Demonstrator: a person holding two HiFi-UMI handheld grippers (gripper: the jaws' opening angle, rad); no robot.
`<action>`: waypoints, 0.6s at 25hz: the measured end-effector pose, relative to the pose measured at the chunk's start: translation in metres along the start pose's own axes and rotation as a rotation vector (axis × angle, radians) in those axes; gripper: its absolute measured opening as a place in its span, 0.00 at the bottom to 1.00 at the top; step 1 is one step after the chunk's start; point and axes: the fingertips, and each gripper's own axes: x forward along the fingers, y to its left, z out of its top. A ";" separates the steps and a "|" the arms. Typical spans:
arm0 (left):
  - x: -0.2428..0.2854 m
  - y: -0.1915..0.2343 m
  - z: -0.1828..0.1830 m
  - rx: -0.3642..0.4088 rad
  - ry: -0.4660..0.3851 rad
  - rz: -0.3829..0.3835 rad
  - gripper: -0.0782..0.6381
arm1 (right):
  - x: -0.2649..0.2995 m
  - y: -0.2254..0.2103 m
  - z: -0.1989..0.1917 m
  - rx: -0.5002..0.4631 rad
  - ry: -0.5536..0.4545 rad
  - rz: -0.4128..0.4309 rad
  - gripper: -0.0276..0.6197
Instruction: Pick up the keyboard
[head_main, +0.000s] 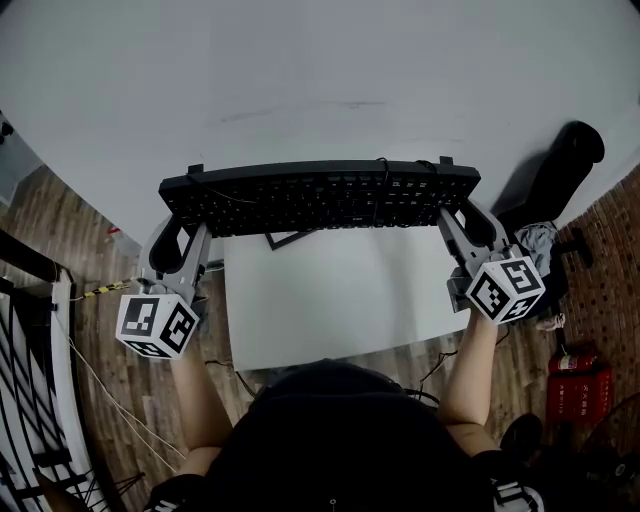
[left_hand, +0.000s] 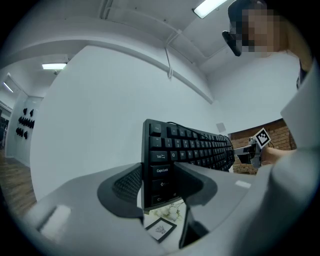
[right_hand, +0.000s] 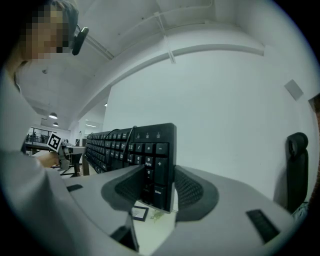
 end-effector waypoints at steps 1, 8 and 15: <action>-0.003 -0.002 -0.004 0.007 -0.004 0.001 0.39 | -0.002 0.000 -0.005 -0.002 -0.003 0.001 0.34; -0.020 -0.029 -0.069 0.028 0.017 0.017 0.39 | -0.027 -0.005 -0.073 -0.008 0.002 -0.001 0.34; -0.023 -0.036 -0.082 0.027 0.016 0.024 0.39 | -0.031 -0.008 -0.088 -0.006 0.010 0.002 0.34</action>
